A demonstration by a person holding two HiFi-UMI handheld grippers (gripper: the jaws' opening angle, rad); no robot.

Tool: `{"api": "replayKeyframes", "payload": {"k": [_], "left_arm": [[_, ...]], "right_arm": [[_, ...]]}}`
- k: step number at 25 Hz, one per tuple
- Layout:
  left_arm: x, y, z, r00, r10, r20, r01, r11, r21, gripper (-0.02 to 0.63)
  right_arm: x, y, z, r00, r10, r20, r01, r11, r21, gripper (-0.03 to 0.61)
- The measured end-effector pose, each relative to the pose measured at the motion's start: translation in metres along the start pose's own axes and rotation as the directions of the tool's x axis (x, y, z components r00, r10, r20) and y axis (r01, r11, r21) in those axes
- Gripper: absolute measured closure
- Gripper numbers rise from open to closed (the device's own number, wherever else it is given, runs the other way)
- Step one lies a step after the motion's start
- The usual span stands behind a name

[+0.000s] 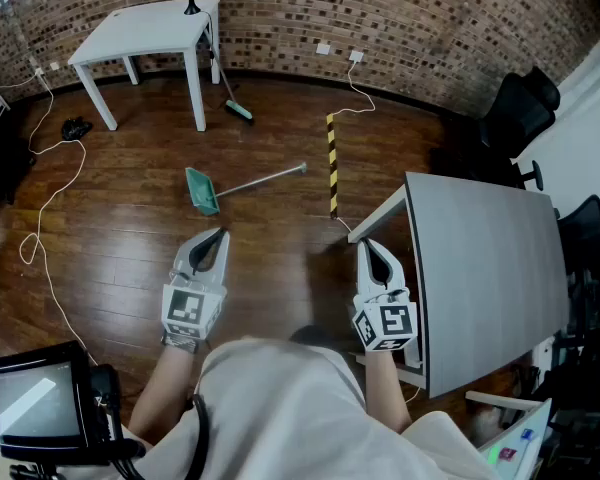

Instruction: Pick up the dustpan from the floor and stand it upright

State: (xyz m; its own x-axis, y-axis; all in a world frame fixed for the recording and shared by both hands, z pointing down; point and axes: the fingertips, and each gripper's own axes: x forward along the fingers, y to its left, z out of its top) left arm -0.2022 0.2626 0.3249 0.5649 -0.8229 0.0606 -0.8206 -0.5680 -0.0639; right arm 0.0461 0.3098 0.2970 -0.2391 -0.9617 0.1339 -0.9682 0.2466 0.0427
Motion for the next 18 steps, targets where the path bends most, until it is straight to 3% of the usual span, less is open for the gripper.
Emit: {"api": "replayKeyframes", "payload": {"k": [9,18], "left_arm": [[0.041,0.024,-0.029,0.999,-0.002,-0.050,0.001,1.000,-0.017,0.612],[0.177,0.082,-0.030,0.993,0.091,-0.080,-0.090,0.996,0.021,0.612]], "right_arm": [[0.051,-0.025,-0.027,0.999,-0.016,-0.029,0.016,1.000,0.002,0.565],[0.217,-0.116,-0.007,0.997,0.077,0.022,-0.077,0.997,-0.022,0.565]]}}
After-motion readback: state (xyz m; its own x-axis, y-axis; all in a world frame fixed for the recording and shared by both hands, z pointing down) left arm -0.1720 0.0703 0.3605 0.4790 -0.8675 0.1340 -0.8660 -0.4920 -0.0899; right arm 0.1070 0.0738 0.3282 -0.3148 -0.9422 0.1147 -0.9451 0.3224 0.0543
